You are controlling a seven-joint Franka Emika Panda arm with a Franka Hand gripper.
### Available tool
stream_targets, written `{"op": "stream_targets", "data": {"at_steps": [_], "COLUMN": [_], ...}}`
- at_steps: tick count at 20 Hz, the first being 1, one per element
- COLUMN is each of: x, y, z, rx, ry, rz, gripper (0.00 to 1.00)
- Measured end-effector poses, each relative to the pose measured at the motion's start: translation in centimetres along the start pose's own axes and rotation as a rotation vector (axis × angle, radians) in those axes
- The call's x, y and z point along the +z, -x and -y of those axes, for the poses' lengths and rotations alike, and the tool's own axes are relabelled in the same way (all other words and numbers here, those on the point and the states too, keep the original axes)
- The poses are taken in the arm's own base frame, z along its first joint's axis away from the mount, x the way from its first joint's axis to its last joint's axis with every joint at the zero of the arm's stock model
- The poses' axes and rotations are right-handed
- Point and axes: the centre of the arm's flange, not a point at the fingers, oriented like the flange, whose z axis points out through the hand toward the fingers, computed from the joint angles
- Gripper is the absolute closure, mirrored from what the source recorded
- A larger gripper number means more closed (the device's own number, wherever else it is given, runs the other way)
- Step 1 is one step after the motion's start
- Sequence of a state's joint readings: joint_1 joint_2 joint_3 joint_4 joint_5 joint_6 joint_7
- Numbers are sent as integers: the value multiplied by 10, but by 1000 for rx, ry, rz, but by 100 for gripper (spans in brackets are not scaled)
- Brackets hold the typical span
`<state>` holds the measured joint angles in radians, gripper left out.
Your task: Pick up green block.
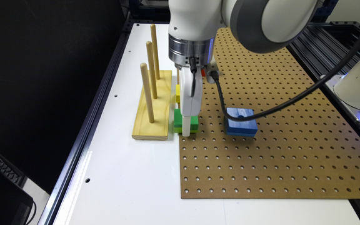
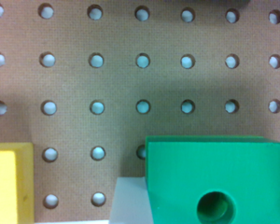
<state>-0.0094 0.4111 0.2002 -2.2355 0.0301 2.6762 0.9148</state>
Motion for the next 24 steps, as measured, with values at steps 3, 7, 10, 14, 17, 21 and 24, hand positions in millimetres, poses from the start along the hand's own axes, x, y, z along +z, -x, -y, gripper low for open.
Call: {"op": "stream_targets", "data": {"at_steps": [3,7,10,14,17,21,24], "x": [-8,-11,-20,-49,-58,-102,-119], "y": [0,0,0,3,3,9,14], "z": [1,1,2,5,6,8,8], "rx": [-1,-1,-1,-2,-3,-3,-3], "ry": [5,8,4,15,16,22,29], "rz": [0,1,-6,-10,-13,-28,-31], "gripper": [100,100,100,100,100,100,100]}}
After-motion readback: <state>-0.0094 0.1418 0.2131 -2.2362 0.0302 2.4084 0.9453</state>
